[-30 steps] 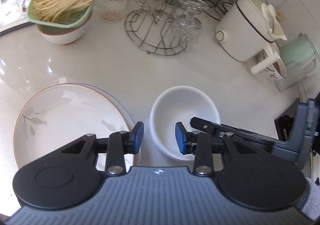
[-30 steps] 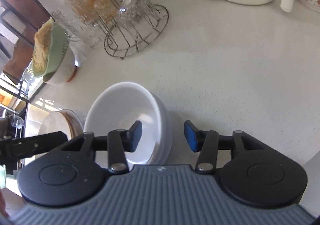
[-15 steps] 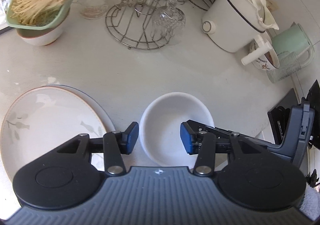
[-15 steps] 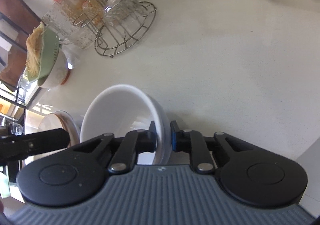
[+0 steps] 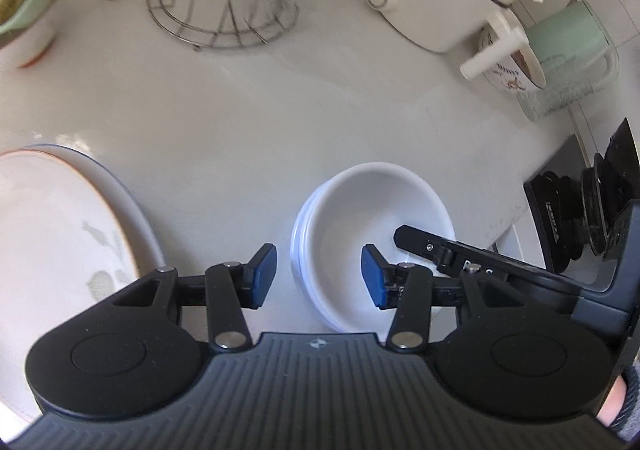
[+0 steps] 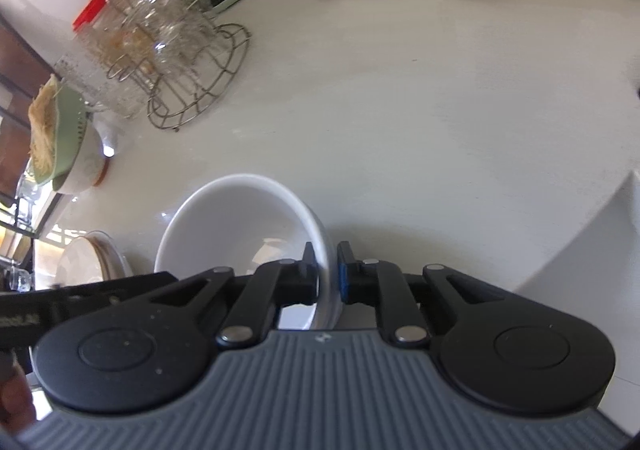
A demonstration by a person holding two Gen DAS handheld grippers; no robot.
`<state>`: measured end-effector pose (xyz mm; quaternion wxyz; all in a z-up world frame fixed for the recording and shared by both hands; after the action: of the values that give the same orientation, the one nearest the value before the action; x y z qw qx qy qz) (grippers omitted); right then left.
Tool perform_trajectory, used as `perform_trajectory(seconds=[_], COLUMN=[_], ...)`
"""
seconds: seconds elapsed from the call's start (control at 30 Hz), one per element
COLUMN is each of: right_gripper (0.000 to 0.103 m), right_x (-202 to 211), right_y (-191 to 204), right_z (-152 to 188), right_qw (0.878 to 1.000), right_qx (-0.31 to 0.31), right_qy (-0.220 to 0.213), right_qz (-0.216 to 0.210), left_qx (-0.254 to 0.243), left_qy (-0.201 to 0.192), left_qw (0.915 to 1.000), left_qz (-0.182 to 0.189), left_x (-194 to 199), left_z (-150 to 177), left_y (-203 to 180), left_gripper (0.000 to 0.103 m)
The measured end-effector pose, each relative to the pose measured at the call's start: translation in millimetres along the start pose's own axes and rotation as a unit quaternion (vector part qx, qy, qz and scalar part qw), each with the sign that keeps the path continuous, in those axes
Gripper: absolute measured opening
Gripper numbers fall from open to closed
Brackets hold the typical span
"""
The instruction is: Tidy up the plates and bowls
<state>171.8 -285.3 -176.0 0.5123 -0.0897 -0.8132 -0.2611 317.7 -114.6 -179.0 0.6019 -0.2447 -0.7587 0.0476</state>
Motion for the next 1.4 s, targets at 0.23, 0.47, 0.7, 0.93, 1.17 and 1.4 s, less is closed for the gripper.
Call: perform_trajectory(seconds=[0.23, 0.47, 0.7, 0.93, 1.17, 1.4], right_gripper=[0.012, 0.013, 0.013, 0.013, 0.013, 0.012], right_x=[1.1, -2.2, -5.2, -1.9, 16.4, 33.1], right_y=[-11.8, -14.2, -8.4, -11.5, -11.2, 0.2], right_z=[-0.6, -0.2, -0.7, -1.2, -1.7, -2.6], right_qw=[1.000, 1.000, 1.000, 1.000, 1.000, 1.000], right_qx=[-0.014, -0.015, -0.006, -0.007, -0.008, 0.001], right_qy=[0.004, 0.011, 0.006, 0.002, -0.006, -0.005], right_qz=[0.003, 0.004, 0.005, 0.003, 0.003, -0.005], left_qx=[0.019, 0.028, 0.018, -0.001, 0.009, 0.007], left_qy=[0.035, 0.026, 0.016, 0.021, 0.020, 0.002], left_qw=[0.9991, 0.9991, 0.9995, 0.9997, 0.9994, 0.9995], left_qz=[0.013, 0.018, 0.018, 0.010, 0.027, 0.029], left_x=[-30.2, -42.3, -47.6, -51.7, -42.7, -15.6], left_z=[7.7, 11.6, 10.0, 4.9, 8.3, 4.1], left_y=[3.9, 6.7, 4.3, -3.5, -4.1, -3.5], left_gripper=[0.053, 0.039, 0.027, 0.023, 0.023, 0.023])
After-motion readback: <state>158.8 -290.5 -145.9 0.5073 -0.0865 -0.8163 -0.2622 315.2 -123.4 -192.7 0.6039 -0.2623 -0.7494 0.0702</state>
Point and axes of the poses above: each gripper's, at about its wrist camera, not at the fingertips, and x roughly against the way its jaws point, y to its left, z to its underside, the point moved 3 cm from there along -x, roughly the way its jaws point, and after that the axes turned 3 degrees about -x, right-handed, at the moved point
